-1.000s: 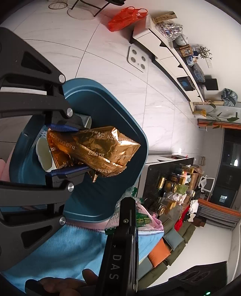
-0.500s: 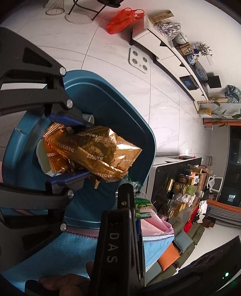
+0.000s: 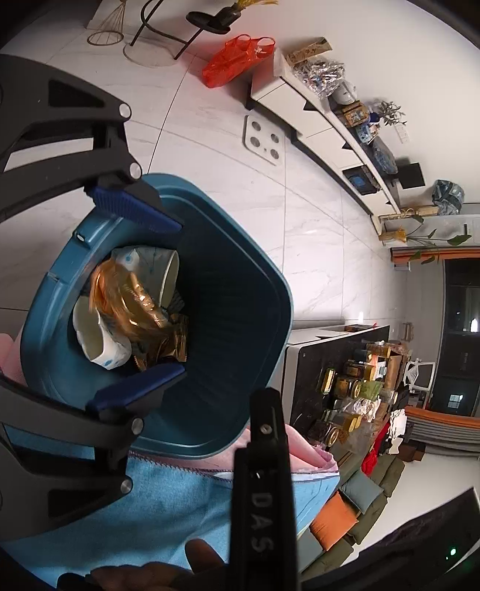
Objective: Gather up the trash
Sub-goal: 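Open both grippers to drop the wrappers into the bin, then move both grippers back over the table toward the tissue and green wrapper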
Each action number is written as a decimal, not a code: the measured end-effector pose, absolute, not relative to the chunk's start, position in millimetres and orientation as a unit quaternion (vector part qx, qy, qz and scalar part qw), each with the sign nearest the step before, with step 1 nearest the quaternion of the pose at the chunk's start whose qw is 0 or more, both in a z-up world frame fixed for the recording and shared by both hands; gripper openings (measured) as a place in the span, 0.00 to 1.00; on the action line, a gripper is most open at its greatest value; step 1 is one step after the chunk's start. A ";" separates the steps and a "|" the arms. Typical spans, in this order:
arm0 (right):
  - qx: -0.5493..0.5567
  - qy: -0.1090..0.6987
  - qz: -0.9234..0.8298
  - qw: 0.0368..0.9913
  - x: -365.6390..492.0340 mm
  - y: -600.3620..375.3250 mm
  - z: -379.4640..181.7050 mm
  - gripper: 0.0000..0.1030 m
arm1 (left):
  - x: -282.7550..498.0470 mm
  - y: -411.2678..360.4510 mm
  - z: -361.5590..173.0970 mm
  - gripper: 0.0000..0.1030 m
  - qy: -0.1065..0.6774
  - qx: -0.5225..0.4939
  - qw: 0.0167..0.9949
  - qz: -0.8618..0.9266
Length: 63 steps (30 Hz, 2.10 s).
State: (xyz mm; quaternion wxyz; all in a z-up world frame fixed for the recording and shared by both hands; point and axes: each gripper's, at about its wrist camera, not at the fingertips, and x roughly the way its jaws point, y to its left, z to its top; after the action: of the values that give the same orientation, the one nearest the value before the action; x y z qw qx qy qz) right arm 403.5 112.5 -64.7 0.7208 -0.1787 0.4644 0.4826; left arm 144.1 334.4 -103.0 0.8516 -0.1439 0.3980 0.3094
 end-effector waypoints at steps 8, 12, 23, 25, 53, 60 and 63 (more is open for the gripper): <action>-0.136 0.431 0.487 0.747 405.1 69.5 -30.7 0.49 | 129.6 311.3 -71.5 0.81 0.374 -0.119 0.865 0.313; -0.106 0.394 0.493 0.769 398.1 28.7 -8.1 0.61 | 124.7 287.6 -44.5 0.89 0.349 -0.100 0.878 0.313; -0.052 0.274 0.457 0.845 361.8 -107.2 32.7 0.93 | 107.3 203.9 17.7 0.94 0.291 -0.058 0.912 0.283; -0.047 0.259 0.447 0.855 353.4 -131.1 33.2 0.93 | 104.5 184.7 24.9 0.94 0.286 -0.055 0.917 0.271; 0.030 0.201 0.202 0.958 274.9 -391.6 -18.9 0.93 | 77.5 -1.9 20.2 0.94 0.247 -0.026 0.966 0.071; 0.031 0.225 0.177 0.958 291.9 -408.8 -35.5 0.93 | 97.6 -17.6 15.2 0.94 0.259 -0.015 0.965 0.038; 0.025 0.237 0.178 0.955 304.6 -409.8 -40.6 0.93 | 109.6 -21.2 15.7 0.94 0.262 -0.012 0.965 0.031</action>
State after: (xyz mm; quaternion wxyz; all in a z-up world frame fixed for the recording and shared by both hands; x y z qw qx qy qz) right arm 304.6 -409.8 -40.6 0.9547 0.0249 0.2373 0.1779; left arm 109.6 -21.2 15.7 0.9646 -0.0119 0.2616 0.0311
